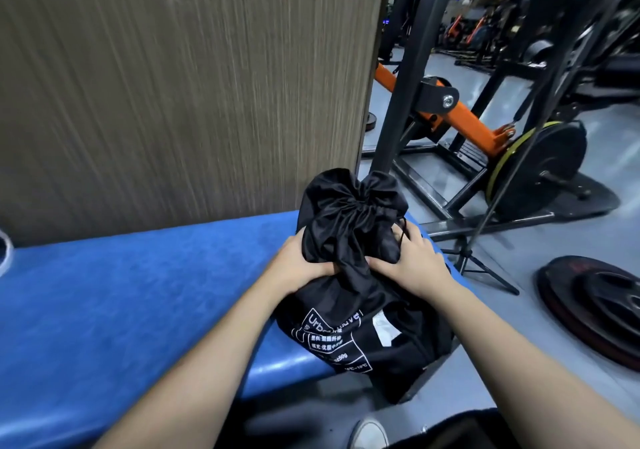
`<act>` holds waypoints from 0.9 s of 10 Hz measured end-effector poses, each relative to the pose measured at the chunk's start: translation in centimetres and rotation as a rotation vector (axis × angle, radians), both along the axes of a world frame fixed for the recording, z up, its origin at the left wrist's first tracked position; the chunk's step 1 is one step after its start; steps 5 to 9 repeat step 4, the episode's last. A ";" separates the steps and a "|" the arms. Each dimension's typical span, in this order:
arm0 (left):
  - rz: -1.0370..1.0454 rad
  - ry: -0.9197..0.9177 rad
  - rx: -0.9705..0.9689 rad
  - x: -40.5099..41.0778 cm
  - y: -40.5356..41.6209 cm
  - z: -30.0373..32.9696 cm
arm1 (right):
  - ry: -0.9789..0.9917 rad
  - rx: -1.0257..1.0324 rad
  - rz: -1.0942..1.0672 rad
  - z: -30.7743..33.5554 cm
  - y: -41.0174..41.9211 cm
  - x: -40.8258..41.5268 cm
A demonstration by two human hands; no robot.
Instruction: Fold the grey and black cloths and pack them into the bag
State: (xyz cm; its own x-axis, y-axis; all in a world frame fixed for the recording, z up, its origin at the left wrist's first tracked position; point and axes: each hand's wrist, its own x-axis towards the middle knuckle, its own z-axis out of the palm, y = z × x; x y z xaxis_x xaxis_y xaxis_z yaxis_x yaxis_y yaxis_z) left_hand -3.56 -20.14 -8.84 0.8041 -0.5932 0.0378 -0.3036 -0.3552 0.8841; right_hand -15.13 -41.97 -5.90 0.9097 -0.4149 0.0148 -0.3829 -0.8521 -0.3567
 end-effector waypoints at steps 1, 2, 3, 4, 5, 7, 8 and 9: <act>0.098 -0.089 0.165 -1.0 0.3 1.1 | 0.025 0.000 -0.023 0.8 0.2 -0.3; 0.171 -0.259 0.325 -3.0 1.4 2.5 | 0.021 -0.022 -0.031 1.5 0.7 -1.5; 0.183 -0.325 0.318 -4.8 3.5 3.3 | 0.001 -0.112 -0.068 2.8 1.6 -3.4; 0.190 -0.354 0.309 -5.2 6.0 3.7 | -0.088 -0.277 -0.109 4.0 2.5 -5.4; 0.190 -0.354 0.309 -5.2 6.0 3.7 | -0.088 -0.277 -0.109 4.0 2.5 -5.4; 0.190 -0.354 0.309 -5.2 6.0 3.7 | -0.088 -0.277 -0.109 4.0 2.5 -5.4; 0.190 -0.354 0.309 -5.2 6.0 3.7 | -0.088 -0.277 -0.109 4.0 2.5 -5.4; 0.190 -0.354 0.309 -5.2 6.0 3.7 | -0.088 -0.277 -0.109 4.0 2.5 -5.4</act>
